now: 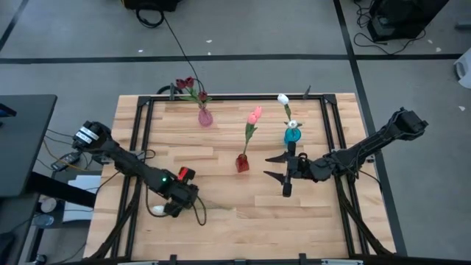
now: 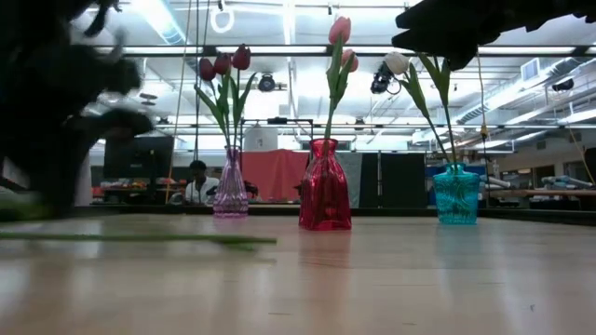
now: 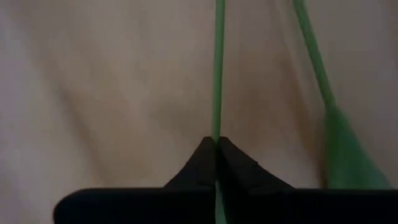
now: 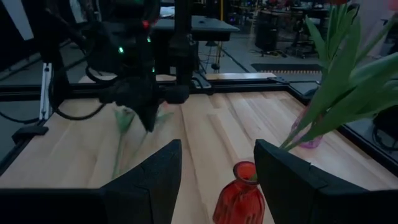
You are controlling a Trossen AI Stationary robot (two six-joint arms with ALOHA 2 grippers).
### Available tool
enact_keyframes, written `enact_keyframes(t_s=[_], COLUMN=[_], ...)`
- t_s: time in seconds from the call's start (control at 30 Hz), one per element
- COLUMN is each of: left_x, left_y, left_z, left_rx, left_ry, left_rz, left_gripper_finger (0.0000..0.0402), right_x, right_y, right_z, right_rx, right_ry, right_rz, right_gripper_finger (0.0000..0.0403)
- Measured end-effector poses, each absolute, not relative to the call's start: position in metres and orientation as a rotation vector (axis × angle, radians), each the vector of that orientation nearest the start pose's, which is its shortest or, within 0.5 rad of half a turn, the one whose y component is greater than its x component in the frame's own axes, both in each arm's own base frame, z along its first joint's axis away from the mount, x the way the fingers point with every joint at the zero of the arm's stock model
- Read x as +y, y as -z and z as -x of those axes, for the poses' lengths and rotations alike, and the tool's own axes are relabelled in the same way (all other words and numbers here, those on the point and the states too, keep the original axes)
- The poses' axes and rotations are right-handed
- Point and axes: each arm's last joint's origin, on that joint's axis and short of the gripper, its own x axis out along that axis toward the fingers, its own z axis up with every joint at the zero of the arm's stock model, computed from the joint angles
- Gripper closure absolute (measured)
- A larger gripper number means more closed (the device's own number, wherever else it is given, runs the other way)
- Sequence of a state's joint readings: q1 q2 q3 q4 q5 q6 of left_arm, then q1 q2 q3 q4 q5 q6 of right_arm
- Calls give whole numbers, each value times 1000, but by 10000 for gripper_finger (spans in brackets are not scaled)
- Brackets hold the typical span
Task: Sort flowers into vase by color
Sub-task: Put the pink flower into the red vase
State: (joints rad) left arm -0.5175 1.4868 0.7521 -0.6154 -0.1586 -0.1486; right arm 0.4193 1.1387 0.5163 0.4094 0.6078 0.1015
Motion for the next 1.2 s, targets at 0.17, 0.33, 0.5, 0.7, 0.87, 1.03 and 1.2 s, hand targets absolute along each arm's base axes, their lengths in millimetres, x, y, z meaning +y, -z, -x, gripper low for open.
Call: enact_keyframes(t_s=[0.17, 0.33, 0.5, 0.7, 0.87, 1.03, 1.2], left_x=[-110, -99, -90, -75, -71, -71, -71], left_y=[-202, -258, -287, -293, -289, -290, -290], left_z=[-234, -255, -269, -277, -280, -281, -282], left_rx=[1245, 1133, 1057, 1105, 1141, 1130, 1129], left_ry=[26, -162, -186, -229, -223, -216, -204], left_rz=[-478, -524, -561, -570, -611, -640, -658], left_gripper_finger=[397, 398, 399, 400, 400, 400, 400], right_x=[80, 82, 86, 92, 92, 85, 80], right_y=[-225, -221, -223, -223, -221, -218, -216], right_z=[-225, -239, -259, -276, -284, -286, -287], right_rx=[188, 188, 204, 221, 235, 263, 275], right_ry=[157, 158, 172, 164, 184, 244, 247], right_rz=[36, 89, 113, 186, 197, 191, 175], right_gripper_finger=[192, 192, 192, 192, 194, 218, 259])
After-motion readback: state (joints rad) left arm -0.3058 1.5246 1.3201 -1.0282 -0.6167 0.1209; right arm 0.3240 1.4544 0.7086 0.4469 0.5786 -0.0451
